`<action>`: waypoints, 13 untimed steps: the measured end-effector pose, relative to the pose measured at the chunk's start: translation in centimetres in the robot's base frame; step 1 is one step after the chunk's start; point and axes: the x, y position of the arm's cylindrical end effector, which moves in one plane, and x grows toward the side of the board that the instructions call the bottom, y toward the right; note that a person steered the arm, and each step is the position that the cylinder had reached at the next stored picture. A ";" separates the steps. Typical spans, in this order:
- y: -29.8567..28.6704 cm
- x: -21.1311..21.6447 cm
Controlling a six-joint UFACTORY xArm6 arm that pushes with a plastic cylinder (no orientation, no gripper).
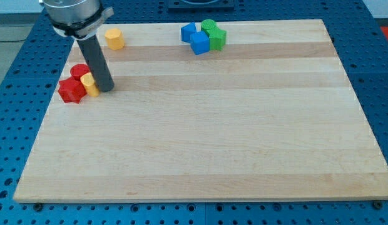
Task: Push the yellow hexagon and blue cube into the red circle
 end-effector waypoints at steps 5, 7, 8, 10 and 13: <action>7.7 -17.9; -0.3 -16.2; -0.7 -12.3; -4.1 -10.8; -5.2 -7.5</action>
